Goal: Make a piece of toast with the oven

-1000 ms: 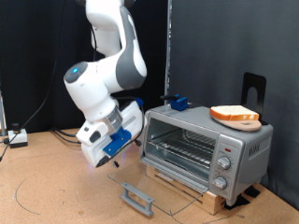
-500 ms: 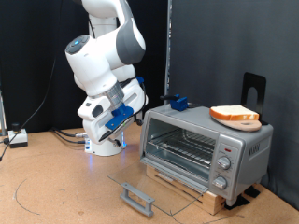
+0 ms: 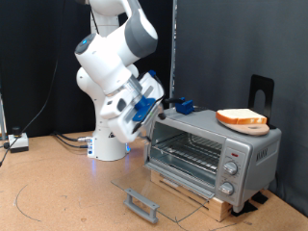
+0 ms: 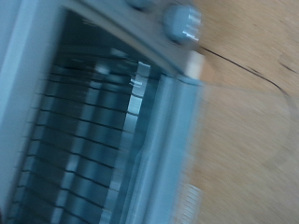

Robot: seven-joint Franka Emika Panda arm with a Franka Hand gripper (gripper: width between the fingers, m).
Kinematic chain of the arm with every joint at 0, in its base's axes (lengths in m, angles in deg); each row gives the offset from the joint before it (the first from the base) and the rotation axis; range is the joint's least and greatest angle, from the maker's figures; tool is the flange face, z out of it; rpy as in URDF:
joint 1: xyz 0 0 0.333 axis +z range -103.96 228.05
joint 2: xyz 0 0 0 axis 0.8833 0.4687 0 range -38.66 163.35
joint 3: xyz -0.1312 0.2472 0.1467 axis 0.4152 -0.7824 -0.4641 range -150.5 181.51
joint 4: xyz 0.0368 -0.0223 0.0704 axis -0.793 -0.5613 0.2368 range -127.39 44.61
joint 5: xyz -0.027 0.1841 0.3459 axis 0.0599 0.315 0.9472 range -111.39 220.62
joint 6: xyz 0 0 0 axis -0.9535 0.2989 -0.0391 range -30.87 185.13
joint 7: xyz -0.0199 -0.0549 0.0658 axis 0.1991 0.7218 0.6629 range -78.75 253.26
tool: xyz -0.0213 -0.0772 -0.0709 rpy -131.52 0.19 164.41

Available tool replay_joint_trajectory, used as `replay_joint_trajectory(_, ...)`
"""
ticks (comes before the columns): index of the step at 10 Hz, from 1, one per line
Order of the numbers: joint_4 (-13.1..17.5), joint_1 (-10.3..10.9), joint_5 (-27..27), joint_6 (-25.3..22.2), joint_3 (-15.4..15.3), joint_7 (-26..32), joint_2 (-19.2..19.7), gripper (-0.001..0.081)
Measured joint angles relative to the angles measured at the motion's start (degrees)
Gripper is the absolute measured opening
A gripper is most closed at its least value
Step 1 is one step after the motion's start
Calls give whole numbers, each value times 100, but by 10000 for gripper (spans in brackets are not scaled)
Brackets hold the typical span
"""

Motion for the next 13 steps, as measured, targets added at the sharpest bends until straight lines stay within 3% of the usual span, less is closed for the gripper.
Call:
replay_joint_trajectory(3, 109, 251, 128, -886, -60, 1087, -252, 804)
replay_joint_trajectory(5, 200, 334, -105, -1375, -138, 1356, -403, 804)
replay_joint_trajectory(6, 184, 327, -61, -1320, -134, 1286, -392, 804)
replay_joint_trajectory(7, 180, 347, -5, -1275, -151, 1652, -421, 804)
replay_joint_trajectory(10, 175, 491, -98, -1576, -229, 3213, -889, 804)
replay_joint_trajectory(11, 158, 495, -210, -1585, -302, 3460, -1086, 804)
replay_joint_trajectory(13, 115, 486, -395, -1564, -479, 3422, -1508, 804)
